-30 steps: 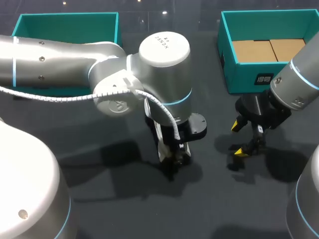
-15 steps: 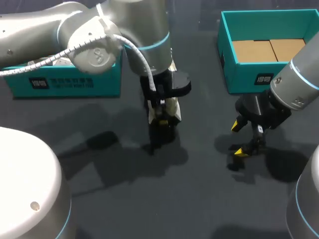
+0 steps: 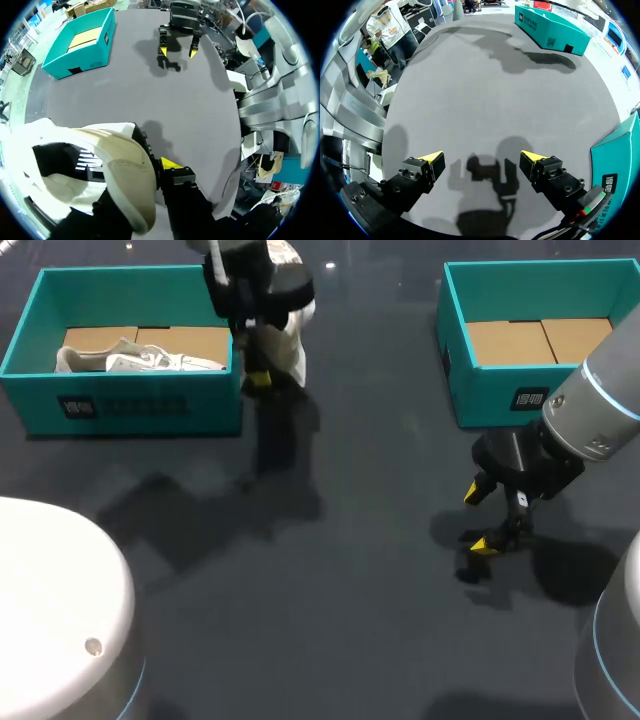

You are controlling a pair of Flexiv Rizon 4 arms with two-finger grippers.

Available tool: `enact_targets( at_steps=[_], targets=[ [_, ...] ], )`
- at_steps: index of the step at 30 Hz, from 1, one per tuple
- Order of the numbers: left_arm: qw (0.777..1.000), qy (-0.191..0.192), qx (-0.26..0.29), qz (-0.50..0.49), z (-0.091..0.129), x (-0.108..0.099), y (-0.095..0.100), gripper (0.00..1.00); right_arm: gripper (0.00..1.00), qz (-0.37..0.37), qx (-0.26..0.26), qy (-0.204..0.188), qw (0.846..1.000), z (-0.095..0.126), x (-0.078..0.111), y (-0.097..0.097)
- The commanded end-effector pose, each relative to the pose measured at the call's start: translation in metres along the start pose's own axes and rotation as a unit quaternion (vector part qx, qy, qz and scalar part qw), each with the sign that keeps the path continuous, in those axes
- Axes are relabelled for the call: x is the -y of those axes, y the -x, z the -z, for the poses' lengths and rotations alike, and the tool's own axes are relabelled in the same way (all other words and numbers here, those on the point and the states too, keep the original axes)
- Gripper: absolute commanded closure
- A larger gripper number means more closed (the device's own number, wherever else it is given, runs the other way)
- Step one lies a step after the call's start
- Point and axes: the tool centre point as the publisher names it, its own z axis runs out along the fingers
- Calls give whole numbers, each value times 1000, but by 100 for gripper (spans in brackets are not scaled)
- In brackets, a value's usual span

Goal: Take the shoe out of the shoebox, open the shoe tongue, remove and reinsert the insole, then place the shoe into the shoebox

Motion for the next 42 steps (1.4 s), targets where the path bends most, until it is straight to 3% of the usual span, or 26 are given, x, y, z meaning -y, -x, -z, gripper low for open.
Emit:
enact_targets(
  at_steps=[1, 8, 22, 26, 36, 41, 42],
  targets=[
    [1000, 4, -27, 5, 60, -30, 31, 100, 0, 0, 2, -1, 1000, 0, 0, -2],
    [998, 13, -42, 51, 77, -96, 83, 100, 0, 0, 2, -1, 1000, 0, 0, -2],
    [998, 22, -30, 58, 74, -97, 87, 100, 0, 0, 2, -1, 1000, 0, 0, -2],
    [997, 42, -26, 56, 75, -130, 111, 100, 0, 0, 2, -1, 1000, 0, 0, -2],
    [996, 30, -48, 65, 79, -230, 155, 100, 0, 0, 2, -1, 1000, 0, 0, -2],
    [996, 75, -33, 46, 78, -277, 175, 100, 0, 0, 2, -1, 1000, 0, 0, -2],
    [996, 75, -33, 46, 78, -277, 175, 100, 0, 0, 2, -1, 1000, 0, 0, -2]
  ],
)
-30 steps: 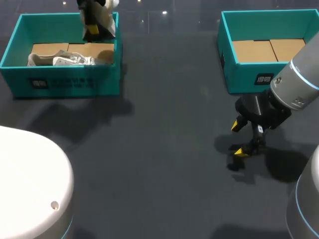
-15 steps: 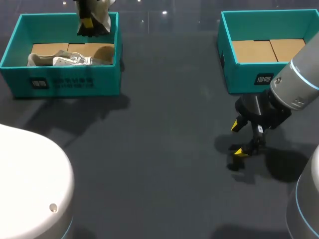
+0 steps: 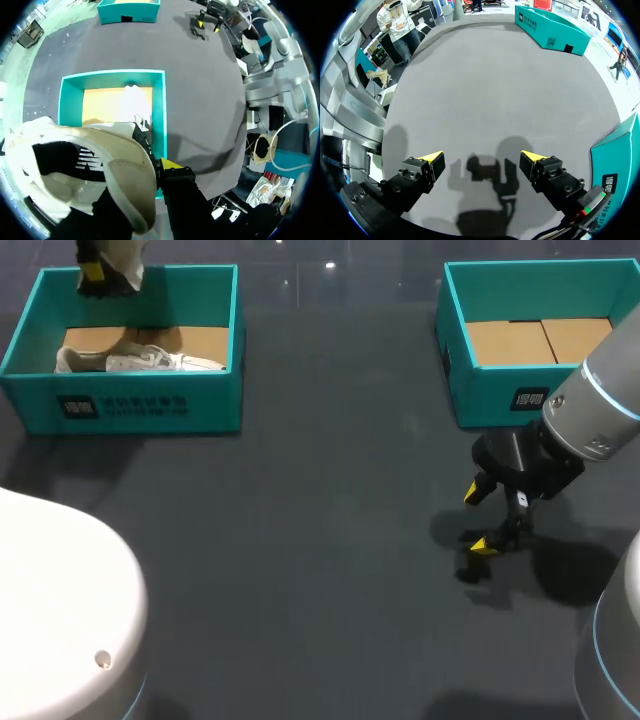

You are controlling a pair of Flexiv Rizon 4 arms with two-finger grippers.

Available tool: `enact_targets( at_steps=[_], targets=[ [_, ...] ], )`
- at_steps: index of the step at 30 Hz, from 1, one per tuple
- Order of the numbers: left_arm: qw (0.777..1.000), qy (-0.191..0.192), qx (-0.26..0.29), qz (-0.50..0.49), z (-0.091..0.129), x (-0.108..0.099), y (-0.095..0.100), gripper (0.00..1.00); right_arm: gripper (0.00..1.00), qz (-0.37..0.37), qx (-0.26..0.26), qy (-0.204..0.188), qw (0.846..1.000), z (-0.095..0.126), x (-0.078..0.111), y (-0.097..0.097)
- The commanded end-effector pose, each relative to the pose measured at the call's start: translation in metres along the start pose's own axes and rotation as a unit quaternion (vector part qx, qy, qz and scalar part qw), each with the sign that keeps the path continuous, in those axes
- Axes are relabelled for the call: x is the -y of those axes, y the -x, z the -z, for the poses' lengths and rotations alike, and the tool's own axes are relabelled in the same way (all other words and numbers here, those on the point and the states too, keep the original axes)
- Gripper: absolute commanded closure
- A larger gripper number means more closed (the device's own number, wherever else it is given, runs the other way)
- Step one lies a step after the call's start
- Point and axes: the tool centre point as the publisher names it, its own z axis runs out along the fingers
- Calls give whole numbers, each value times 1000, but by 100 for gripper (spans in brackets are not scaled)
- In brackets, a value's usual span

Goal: Take the shoe out of the shoebox, open the shoe tongue, remove and reinsert the insole, then place the shoe into the shoebox

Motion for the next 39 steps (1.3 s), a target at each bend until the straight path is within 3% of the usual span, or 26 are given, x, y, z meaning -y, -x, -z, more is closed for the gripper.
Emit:
enact_targets(
  at_steps=[1, 10, 12, 13, 17, 21, 25, 26, 37, 39],
  targets=[
    [1000, 2, -10, 0, 2, -12, 12, 100, 0, 0, 2, -1, 1000, 0, 0, -2],
    [1000, 2, -10, 0, 2, -12, 12, 100, 0, 0, 2, -1, 1000, 0, 0, -2],
    [997, -43, -10, -65, 3, -22, 22, 100, 0, 0, 2, -1, 1000, 0, 0, -2],
    [996, -41, -15, -80, 2, -28, 29, 100, 0, 0, 2, -1, 1000, 0, 0, -2],
    [989, -15, -15, -144, -1, -49, 53, 100, 0, 0, 2, -1, 1000, 0, 0, -2],
    [977, 25, -6, -213, -2, -64, 63, 100, 0, 0, 2, -1, 1000, 0, 0, -2],
    [918, 125, 33, -375, -8, -77, 61, 100, 0, 0, 2, -1, 1000, 0, 0, -2],
    [928, 112, 44, -352, -6, -81, 66, 100, 0, 0, 2, -1, 1000, 0, 0, -2],
    [928, 112, 44, -352, -6, -81, 66, 100, 0, 0, 2, -1, 1000, 0, 0, -2],
    [899, 108, 41, -422, -8, -86, 72, 100, 0, 0, 2, -1, 1000, 0, 0, -2]
  ],
)
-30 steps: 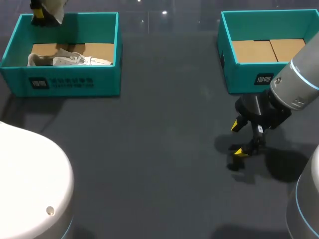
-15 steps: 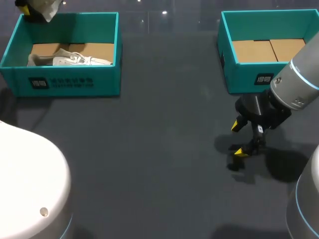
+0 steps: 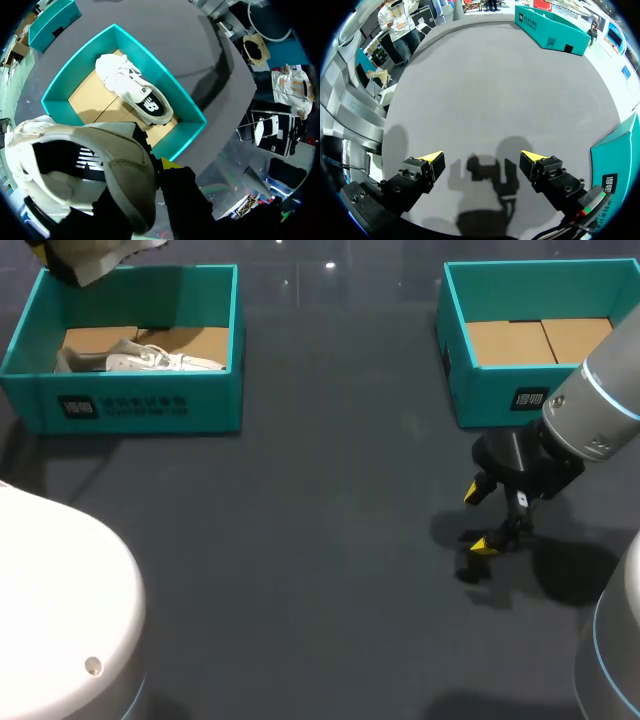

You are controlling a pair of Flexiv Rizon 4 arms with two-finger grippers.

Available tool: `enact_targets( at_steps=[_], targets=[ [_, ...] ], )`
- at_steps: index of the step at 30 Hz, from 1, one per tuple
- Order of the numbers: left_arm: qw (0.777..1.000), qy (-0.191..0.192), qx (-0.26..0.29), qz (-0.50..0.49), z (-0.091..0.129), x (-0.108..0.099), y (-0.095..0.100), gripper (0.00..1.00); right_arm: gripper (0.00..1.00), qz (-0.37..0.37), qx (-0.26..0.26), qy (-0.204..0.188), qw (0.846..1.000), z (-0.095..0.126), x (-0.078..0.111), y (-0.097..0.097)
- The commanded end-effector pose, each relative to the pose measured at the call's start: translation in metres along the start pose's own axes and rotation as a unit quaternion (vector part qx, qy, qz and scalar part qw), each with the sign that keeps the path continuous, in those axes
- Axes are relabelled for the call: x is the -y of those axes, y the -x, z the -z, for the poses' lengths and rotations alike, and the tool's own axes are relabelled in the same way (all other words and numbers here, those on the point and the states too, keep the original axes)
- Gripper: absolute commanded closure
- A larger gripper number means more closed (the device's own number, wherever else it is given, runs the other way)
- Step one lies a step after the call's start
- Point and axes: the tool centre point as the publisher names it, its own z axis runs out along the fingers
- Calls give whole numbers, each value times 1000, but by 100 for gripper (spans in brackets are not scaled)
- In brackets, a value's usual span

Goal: Take the shoe out of the shoebox, open the shoe tongue, remove and reinsert the insole, then place the shoe into the shoebox

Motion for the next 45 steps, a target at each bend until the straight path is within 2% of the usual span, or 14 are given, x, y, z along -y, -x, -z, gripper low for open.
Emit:
enact_targets(
  at_steps=[1, 2, 4, 6, 8, 9, 20, 24, 25, 27, 30, 31, 38, 45],
  targets=[
    [995, 28, 20, -91, -4, -3, -7, 100, 0, 0, 2, -1, 1000, 0, 0, -2],
    [988, 35, 23, -148, -5, -6, -7, 100, 0, 0, 2, -1, 1000, 0, 0, -2],
    [988, 56, 14, -144, -6, -18, -7, 100, 0, 0, 2, -1, 1000, 0, 0, -2],
    [972, 83, 11, -220, -5, -26, -11, 100, 0, 0, 2, -1, 1000, 0, 0, -2],
    [966, 137, -16, -217, -6, -35, -12, 100, 0, 0, 2, -1, 1000, 0, 0, -2],
    [972, 141, -28, -187, -5, -42, -12, 100, 0, 0, 2, -1, 1000, 0, 0, -2],
    [970, 137, -21, -202, -7, -44, -9, 100, 0, 0, 2, -1, 1000, 0, 0, -2],
    [943, 124, 35, -306, -20, -53, -7, 100, 0, 0, 2, -1, 1000, 0, 0, -2],
    [943, 125, 36, -307, -24, -57, -6, 100, 0, 0, 2, -1, 1000, 0, 0, -2],
    [925, 125, 60, -355, -28, -61, -4, 100, 0, 0, 2, -1, 1000, 0, 0, -2],
    [920, 124, 51, -369, -30, -71, 0, 100, 0, 0, 2, -1, 1000, 0, 0, -2],
    [927, 121, 41, -353, -29, -75, 1, 100, 0, 0, 2, -1, 1000, 0, 0, -2],
    [927, 121, 41, -353, -29, -75, 1, 100, 0, 0, 2, -1, 1000, 0, 0, -2],
    [916, 103, 24, -387, -56, -72, 20, 100, 0, 0, 2, -1, 1000, 0, 0, -2]
  ],
)
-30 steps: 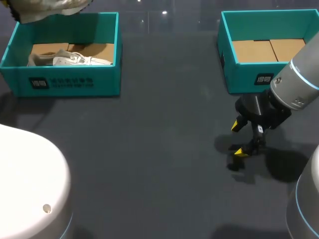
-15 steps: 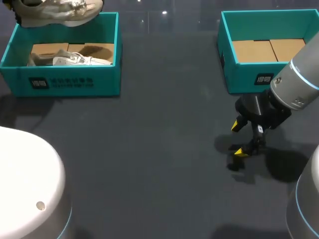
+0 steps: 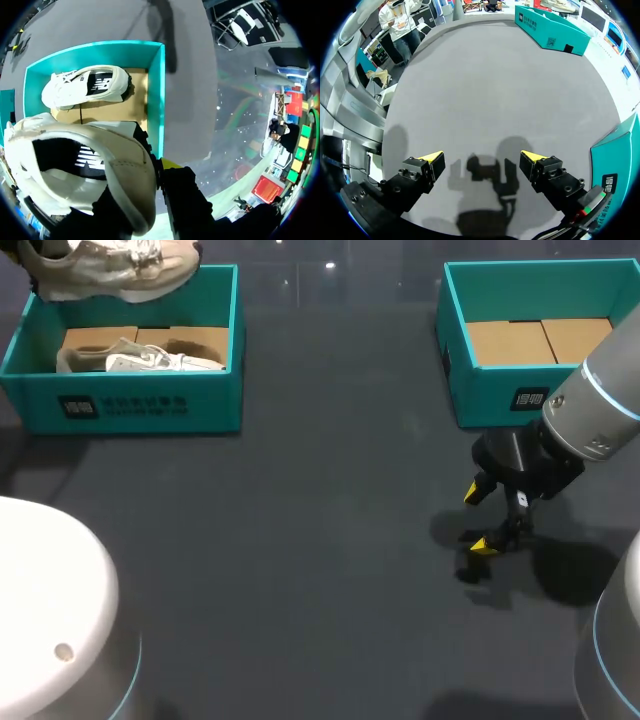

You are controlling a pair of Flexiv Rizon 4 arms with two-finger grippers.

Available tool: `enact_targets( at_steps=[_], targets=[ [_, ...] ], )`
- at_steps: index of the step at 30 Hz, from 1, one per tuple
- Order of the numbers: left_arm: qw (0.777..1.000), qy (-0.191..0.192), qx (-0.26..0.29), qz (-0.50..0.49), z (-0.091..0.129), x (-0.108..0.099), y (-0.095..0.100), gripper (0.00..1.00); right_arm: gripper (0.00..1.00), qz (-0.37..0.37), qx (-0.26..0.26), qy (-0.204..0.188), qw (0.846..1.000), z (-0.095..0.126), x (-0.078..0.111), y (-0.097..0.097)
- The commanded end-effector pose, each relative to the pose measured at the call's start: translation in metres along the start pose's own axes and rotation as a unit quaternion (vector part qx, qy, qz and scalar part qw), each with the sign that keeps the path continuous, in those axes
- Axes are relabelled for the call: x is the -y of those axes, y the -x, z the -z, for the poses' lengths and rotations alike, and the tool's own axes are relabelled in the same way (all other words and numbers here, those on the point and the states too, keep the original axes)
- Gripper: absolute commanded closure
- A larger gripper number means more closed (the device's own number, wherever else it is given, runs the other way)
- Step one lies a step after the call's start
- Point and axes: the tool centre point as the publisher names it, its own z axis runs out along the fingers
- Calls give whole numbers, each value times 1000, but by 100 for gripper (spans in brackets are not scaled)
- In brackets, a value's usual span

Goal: Take the shoe out of the shoebox, open the shoe tongue, remove and reinsert the insole, then place the shoe into the shoebox

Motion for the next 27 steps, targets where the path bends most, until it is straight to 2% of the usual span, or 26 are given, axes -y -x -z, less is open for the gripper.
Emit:
enact_targets(
  at_steps=[1, 9, 13, 23, 27],
  targets=[
    [1000, -12, -2, -8, -20, -12, 4, 100, 0, 0, 2, -1, 1000, 0, 0, -2],
    [999, -29, -21, -20, -52, -5, 13, 100, 0, 0, 2, -1, 1000, 0, 0, -2],
    [999, -30, -15, -22, -54, -6, 7, 100, 0, 0, 2, -1, 1000, 0, 0, -2],
    [999, -30, -15, -22, -54, -6, 7, 100, 0, 0, 2, -1, 1000, 0, 0, -2],
    [998, -49, -29, -20, -75, -6, 25, 100, 0, 0, 2, -1, 1000, 0, 0, -2]
  ],
)
